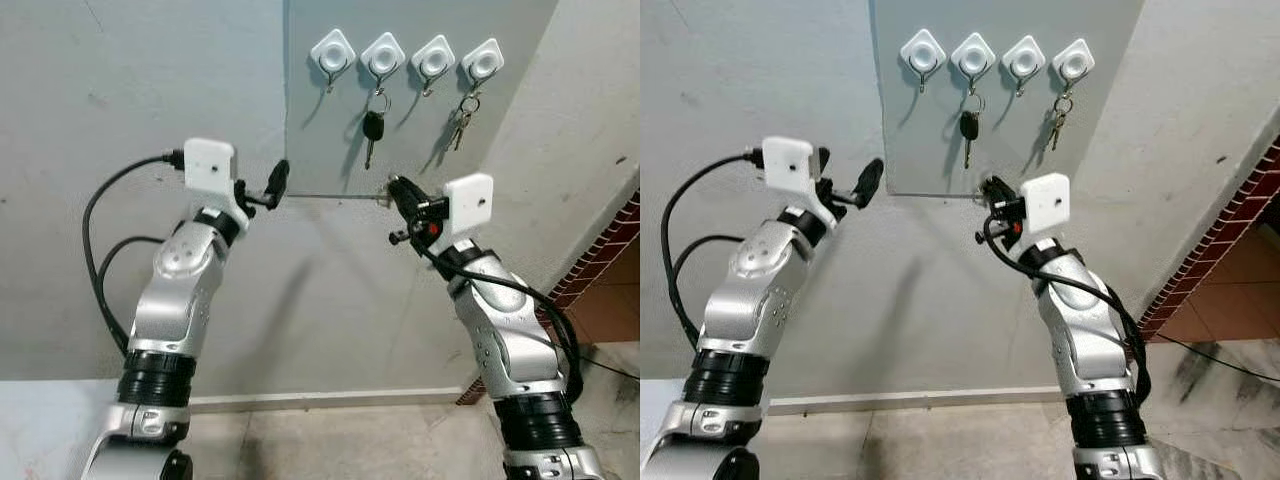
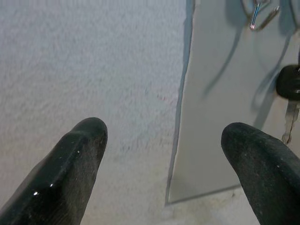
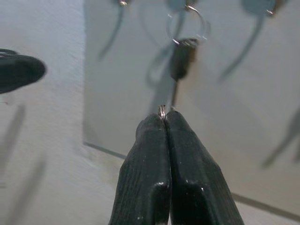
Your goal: Hang keys on a hook
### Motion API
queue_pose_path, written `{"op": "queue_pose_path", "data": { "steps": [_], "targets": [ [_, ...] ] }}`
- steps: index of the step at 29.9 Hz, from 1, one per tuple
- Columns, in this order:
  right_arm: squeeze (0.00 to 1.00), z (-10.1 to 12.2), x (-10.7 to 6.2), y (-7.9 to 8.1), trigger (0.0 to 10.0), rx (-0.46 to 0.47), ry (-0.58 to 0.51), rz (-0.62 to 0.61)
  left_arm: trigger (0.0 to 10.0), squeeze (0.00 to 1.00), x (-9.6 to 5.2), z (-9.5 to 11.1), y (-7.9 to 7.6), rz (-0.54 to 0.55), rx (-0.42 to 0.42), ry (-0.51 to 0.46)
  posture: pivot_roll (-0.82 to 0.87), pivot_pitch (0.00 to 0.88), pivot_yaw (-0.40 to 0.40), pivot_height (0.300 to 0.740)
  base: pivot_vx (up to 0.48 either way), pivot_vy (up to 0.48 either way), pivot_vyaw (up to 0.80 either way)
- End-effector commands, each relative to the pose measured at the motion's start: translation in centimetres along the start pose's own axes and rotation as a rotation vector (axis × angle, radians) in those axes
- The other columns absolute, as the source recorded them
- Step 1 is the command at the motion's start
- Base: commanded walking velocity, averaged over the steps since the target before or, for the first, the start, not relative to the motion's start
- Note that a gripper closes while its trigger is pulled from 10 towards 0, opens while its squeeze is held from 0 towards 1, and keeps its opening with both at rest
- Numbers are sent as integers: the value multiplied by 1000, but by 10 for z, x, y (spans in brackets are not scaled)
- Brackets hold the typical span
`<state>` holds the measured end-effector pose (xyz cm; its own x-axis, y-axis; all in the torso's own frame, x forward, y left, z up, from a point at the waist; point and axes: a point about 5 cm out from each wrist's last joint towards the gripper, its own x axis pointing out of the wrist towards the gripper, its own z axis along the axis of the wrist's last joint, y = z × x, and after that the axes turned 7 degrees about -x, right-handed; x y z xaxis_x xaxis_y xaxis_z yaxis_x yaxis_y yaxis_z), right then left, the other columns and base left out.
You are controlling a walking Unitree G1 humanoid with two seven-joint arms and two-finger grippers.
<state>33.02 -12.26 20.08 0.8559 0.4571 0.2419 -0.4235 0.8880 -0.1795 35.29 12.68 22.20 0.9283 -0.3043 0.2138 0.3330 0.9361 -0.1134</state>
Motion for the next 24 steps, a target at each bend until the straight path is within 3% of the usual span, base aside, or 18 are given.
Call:
{"op": "queue_pose_path", "data": {
  "steps": [1, 13, 24],
  "targets": [
    [0, 9, 6, 2, 10000, -2, -37, 35, 10000, 0, 4, 7, -5, -33, 4, -16, 16, 0, -34, 740, 0, 0, 0],
    [0, 52, 37, 21, 10000, 125, -229, 201, 10000, 0, 2, 14, -10, -69, -7, -36, 33, 0, -45, 740, 0, 0, 0],
    [0, 75, 45, 21, 10000, 238, -337, 235, 10000, 0, -2, 18, -6, -72, -25, -41, 46, 0, -45, 740, 0, 0, 0]
  ]
}}
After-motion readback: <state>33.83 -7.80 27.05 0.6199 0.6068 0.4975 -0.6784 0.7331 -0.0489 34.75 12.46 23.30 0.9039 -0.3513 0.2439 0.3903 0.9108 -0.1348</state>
